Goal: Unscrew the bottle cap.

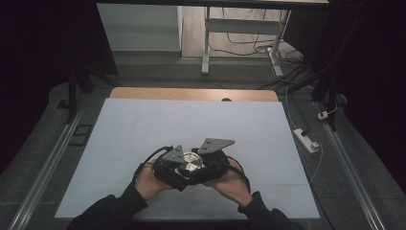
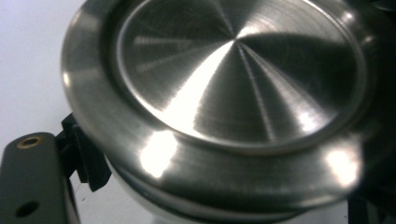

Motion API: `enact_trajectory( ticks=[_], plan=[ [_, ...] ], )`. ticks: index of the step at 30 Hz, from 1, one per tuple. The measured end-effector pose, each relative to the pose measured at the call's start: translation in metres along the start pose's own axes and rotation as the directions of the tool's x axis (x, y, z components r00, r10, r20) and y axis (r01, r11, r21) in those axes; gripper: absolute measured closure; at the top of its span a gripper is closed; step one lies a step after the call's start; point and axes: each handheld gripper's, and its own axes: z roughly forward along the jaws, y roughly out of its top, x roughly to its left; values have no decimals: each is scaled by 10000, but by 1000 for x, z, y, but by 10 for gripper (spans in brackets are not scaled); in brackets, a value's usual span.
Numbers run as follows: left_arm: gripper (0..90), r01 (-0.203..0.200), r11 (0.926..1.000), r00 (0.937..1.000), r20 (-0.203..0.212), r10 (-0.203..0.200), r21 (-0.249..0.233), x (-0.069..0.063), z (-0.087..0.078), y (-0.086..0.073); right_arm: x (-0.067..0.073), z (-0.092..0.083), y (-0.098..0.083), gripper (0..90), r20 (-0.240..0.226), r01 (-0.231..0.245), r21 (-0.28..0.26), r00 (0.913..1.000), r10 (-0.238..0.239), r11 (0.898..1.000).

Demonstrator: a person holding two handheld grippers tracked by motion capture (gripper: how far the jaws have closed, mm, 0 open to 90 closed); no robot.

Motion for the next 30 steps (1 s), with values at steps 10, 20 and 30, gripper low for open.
enact_trajectory(
  ticks=[10, 20, 30],
  plan=[
    [150, -1141, 9932, 9798, 1622, 1166, -251, 0, -9, 3, -5, -9, 4, 197, -1748, 803, -180, 9812, -822, 9966],
    [149, -1176, 9912, 9715, 1999, 1274, -599, 0, -11, 2, -15, -16, 4, 106, -3484, 1607, -871, 9197, -1812, 9832],
    [149, 163, 9998, 9998, -124, -165, -116, 10, -10, -3, -12, -15, 9, 57, -497, -29, 316, 9988, 45, 9995]
  ],
)
